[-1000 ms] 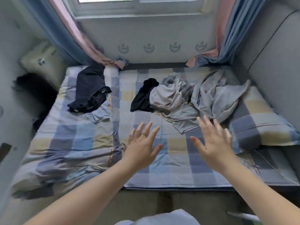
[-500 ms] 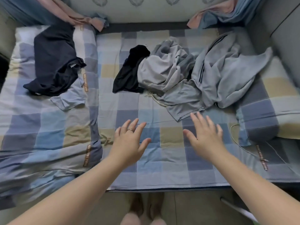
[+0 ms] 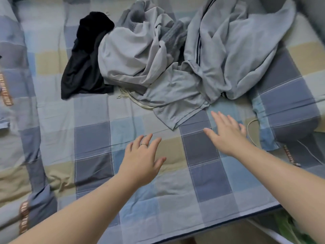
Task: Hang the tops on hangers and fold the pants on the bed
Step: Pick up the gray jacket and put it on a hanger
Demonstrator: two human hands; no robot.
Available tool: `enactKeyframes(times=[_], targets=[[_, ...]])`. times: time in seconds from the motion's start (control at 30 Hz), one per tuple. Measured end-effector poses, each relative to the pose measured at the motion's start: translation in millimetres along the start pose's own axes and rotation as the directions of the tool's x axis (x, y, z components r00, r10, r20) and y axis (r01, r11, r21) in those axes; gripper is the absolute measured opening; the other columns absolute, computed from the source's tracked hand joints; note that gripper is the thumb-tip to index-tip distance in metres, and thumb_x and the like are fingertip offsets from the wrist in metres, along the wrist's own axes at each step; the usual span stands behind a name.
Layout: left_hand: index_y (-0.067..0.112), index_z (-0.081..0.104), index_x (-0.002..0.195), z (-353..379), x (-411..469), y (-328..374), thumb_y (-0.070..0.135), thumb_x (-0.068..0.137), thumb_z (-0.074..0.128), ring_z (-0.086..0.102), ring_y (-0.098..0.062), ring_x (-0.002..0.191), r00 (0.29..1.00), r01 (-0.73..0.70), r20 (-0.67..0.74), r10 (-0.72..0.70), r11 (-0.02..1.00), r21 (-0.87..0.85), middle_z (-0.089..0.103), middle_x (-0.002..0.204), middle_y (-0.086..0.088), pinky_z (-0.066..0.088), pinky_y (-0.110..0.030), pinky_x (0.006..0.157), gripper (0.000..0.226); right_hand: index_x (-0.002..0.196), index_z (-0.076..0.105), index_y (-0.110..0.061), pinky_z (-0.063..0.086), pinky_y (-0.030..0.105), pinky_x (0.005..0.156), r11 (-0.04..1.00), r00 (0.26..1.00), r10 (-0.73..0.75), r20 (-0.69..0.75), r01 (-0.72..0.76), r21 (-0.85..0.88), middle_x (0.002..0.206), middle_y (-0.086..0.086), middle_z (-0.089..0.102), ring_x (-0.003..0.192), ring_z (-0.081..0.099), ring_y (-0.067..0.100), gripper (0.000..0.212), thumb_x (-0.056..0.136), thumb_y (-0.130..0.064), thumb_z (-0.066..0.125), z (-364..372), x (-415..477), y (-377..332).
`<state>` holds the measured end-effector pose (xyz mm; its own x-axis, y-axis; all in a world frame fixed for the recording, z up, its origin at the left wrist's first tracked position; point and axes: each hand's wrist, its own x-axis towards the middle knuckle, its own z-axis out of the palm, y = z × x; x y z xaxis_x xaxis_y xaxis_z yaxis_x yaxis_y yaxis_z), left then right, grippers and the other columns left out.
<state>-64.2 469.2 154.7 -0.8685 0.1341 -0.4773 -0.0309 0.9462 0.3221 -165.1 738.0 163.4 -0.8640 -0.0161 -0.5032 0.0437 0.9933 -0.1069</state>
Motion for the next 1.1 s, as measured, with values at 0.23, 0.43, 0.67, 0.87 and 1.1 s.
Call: enactKeyframes(times=[0.23,0.43,0.67,0.87,1.1], targets=[[0.036,0.020,0.153,59,137,59,0.057,0.098,0.042,0.013,-0.026,0.150,0.999,-0.044,0.017,0.043,0.999,0.028,0.016,0.165,-0.001,0.018,-0.046,0.117,0.062,0.158,0.008,-0.035,0.018,0.053,0.116,1.000,0.995,0.000,-0.095,0.001,0.014,0.168,-0.006,0.010,0.152,0.011,0.022,0.073,0.099,-0.057,0.043,15,122,78],[0.035,0.017,0.154,86,250,114,0.047,0.093,0.057,0.013,-0.031,0.150,1.000,0.016,0.009,-0.016,1.000,0.021,0.010,0.167,-0.004,0.021,-0.049,0.117,0.073,0.159,0.005,-0.034,0.025,0.053,0.114,0.995,0.996,-0.018,-0.085,0.026,0.093,0.167,-0.004,0.011,0.150,0.016,0.026,0.081,0.097,-0.050,0.054,37,193,126],[0.038,0.032,0.152,79,346,149,0.020,0.085,0.069,0.041,-0.030,0.138,0.980,-0.077,-0.198,0.005,0.932,-0.354,0.028,0.159,-0.010,0.042,-0.043,0.108,0.078,0.157,0.012,-0.044,0.038,0.049,0.110,0.963,0.990,-0.124,-0.069,0.137,0.231,0.162,0.006,0.017,0.143,0.029,0.034,0.087,0.091,-0.040,0.068,68,258,120],[0.022,0.042,0.151,56,388,161,0.006,0.088,0.073,0.060,-0.021,0.123,0.977,0.055,-0.058,-0.204,0.509,-0.859,0.054,0.138,-0.003,0.054,-0.013,0.074,0.072,0.149,0.043,-0.024,0.041,0.048,0.106,0.957,0.977,-0.173,-0.127,0.197,0.211,0.151,0.002,0.033,0.131,0.038,0.035,0.060,0.093,-0.023,0.064,80,273,131],[0.013,0.072,0.097,37,383,170,0.011,0.087,0.077,0.067,-0.016,0.086,0.896,0.120,0.077,-0.437,0.071,-0.990,0.069,0.089,-0.004,0.057,-0.024,0.077,0.011,0.124,0.068,-0.009,0.036,0.018,0.097,0.793,0.965,-0.097,-0.245,0.224,0.567,0.131,0.002,0.060,0.120,0.056,0.019,0.043,0.085,-0.024,0.077,62,257,122]])
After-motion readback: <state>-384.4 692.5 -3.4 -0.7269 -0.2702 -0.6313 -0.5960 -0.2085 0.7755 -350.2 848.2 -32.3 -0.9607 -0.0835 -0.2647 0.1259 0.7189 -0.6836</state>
